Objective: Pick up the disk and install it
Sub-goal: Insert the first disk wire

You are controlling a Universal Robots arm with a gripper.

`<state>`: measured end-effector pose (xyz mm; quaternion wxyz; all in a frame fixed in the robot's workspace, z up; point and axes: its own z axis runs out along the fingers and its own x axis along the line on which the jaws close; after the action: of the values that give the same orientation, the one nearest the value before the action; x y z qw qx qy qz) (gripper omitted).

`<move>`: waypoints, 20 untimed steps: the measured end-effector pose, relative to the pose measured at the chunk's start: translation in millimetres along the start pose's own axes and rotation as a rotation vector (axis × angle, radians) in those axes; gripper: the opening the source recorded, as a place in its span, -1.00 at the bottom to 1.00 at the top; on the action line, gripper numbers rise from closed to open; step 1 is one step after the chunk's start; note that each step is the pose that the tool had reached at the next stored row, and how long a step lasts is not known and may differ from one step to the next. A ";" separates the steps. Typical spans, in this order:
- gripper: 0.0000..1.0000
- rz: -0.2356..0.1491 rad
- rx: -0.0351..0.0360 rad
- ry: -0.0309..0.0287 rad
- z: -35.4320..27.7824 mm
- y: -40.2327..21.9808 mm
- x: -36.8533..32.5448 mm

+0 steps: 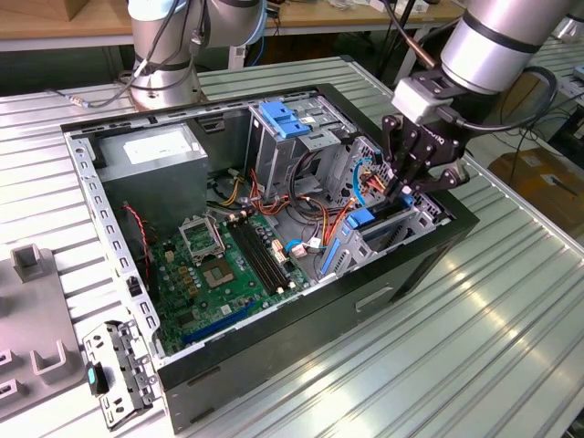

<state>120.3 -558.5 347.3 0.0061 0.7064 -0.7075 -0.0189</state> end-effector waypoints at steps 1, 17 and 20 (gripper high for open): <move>-0.67 0.000 0.0001 -0.0002 0.8 0.0 0.0; -0.65 0.000 -0.0002 -0.0014 5.4 -0.2 0.3; -0.53 0.001 -0.0002 -0.0005 -1.2 0.1 0.2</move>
<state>120.3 -558.7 348.5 0.0059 0.7062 -0.7077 -0.0191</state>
